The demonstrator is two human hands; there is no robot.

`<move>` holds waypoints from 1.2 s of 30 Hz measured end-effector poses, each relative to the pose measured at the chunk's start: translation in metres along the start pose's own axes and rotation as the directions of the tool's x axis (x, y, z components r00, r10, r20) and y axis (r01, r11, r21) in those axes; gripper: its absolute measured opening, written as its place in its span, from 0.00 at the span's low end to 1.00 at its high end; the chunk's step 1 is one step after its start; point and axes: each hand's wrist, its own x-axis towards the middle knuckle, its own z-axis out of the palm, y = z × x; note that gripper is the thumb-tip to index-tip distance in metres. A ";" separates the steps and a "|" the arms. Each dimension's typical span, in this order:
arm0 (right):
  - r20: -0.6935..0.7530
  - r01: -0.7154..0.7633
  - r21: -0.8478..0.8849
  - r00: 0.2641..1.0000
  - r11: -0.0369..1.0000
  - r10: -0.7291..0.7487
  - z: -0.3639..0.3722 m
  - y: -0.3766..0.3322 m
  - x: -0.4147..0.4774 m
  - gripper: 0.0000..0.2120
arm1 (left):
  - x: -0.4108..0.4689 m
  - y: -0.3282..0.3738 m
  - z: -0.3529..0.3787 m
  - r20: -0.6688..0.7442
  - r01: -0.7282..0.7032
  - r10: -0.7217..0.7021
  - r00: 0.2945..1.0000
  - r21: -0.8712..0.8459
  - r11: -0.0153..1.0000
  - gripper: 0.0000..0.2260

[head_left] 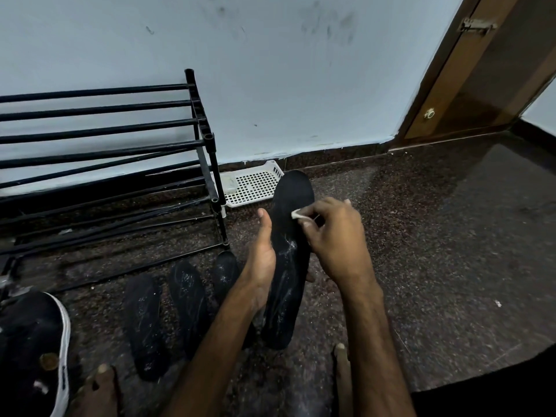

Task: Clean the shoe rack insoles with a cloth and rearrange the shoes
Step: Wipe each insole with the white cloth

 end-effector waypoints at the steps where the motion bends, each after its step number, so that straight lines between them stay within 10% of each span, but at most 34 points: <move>1: -0.048 -0.012 -0.022 0.999 1.000 0.011 0.001 -0.001 0.000 0.06 | 0.001 -0.002 0.001 -0.005 -0.007 0.007 1.000 0.006 1.000 0.36; 7: 0.147 0.086 0.104 0.984 0.991 -0.101 0.006 -0.016 0.003 0.05 | -0.001 0.004 0.002 -0.049 -0.017 0.012 0.999 -0.100 0.995 0.35; 21: -0.115 -0.003 -0.049 0.993 0.999 -0.003 0.012 -0.009 0.001 0.06 | 0.001 0.000 0.003 -0.018 -0.014 0.013 1.000 -0.059 0.998 0.33; 25: 0.059 0.131 0.093 0.989 0.987 -0.137 0.013 -0.020 0.005 0.05 | 0.000 0.003 0.001 -0.050 -0.058 0.051 0.997 -0.150 0.987 0.33; 31: -0.131 -0.073 -0.076 0.989 0.994 0.062 0.009 -0.006 0.003 0.07 | -0.003 0.006 0.004 0.008 0.012 -0.011 1.000 -0.024 1.000 0.33; 36: 0.072 0.172 0.113 0.981 0.979 -0.181 0.010 -0.021 0.008 0.07 | -0.008 0.007 0.010 -0.041 -0.001 -0.005 0.999 -0.141 0.990 0.32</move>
